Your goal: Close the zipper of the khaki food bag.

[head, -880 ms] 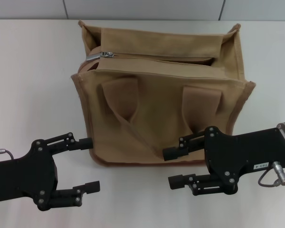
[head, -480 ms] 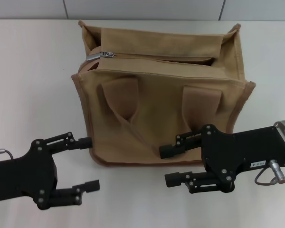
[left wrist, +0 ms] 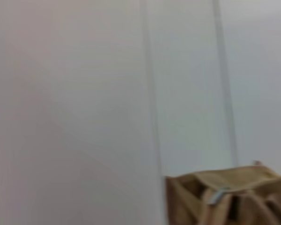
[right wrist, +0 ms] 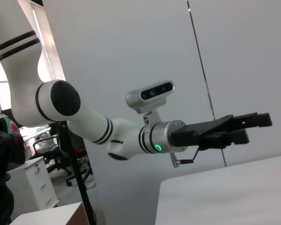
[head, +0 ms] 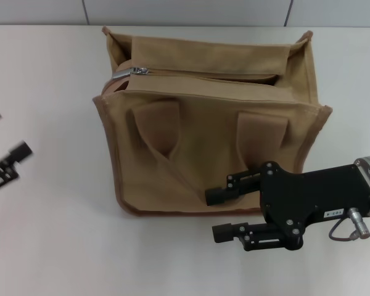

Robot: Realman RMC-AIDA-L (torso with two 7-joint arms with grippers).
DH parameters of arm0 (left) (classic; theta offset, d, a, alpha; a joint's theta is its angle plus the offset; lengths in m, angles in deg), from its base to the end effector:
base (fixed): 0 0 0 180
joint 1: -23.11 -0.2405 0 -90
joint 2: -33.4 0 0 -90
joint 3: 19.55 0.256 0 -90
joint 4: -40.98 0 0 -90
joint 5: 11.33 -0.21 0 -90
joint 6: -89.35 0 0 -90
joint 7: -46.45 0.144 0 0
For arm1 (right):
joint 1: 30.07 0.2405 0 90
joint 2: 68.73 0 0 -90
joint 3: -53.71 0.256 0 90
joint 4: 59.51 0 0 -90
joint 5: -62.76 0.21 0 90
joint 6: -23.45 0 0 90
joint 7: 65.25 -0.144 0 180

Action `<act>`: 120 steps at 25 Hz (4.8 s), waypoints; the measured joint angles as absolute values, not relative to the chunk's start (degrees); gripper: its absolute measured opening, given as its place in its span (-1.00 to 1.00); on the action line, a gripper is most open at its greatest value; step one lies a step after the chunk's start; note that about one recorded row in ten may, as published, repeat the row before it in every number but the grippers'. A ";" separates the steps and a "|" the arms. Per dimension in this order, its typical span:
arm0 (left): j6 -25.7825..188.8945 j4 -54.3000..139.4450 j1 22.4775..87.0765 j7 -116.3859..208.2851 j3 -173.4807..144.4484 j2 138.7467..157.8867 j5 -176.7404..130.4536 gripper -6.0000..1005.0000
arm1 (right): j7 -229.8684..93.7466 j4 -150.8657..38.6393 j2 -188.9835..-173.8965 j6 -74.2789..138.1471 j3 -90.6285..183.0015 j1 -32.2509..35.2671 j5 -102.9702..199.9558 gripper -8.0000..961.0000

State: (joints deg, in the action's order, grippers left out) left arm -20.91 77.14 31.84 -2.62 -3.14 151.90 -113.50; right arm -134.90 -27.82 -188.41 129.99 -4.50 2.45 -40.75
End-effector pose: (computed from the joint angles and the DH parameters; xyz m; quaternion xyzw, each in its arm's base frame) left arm -0.3417 0.2011 0.0761 -0.8468 -0.1066 -0.3689 0.3681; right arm 0.2051 0.2765 -0.0369 0.9414 -0.0705 -0.3140 0.1013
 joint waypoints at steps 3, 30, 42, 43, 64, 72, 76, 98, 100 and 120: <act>-19.68 74.99 32.73 -2.04 -5.03 151.96 -113.55 0.58 | -133.84 -28.40 -188.42 129.94 -4.47 2.48 -40.20 0.08; -3.81 67.44 42.04 1.16 6.24 152.41 -113.13 0.55 | -131.87 -31.39 -188.44 130.20 -4.08 1.75 -39.80 0.08; -4.60 63.91 41.90 3.68 6.23 152.31 -107.61 0.53 | -129.77 -33.07 -188.43 130.21 -3.80 1.72 -38.93 0.08; -5.44 63.44 42.07 3.57 6.32 152.23 -107.62 0.53 | -129.77 -33.07 -188.43 130.21 -3.80 1.72 -38.93 0.08; -1.11 64.62 43.99 -1.50 10.29 152.39 -103.42 0.51 | -129.39 -33.51 -188.34 129.88 -3.78 1.81 -38.37 0.08; -0.45 63.16 44.12 -1.26 9.89 152.39 -99.94 0.50 | -129.39 -33.58 -188.34 129.88 -3.76 1.74 -38.31 0.08; 0.21 62.55 44.12 -1.12 10.16 152.36 -99.89 0.50 | -129.39 -33.58 -188.34 129.82 -3.76 1.74 -38.31 0.08; -1.54 64.26 42.07 0.52 15.47 151.98 -100.52 0.47 | -129.40 -33.50 -188.18 128.20 -3.60 1.95 -38.12 0.08; -1.68 65.48 41.51 0.29 16.39 151.95 -100.60 0.47 | -129.40 -33.55 -188.17 127.92 -3.59 1.90 -37.77 0.08; 4.21 65.83 43.28 -1.26 22.47 152.49 -92.64 0.45 | -129.40 -33.58 -188.26 127.73 -3.59 1.65 -36.90 0.08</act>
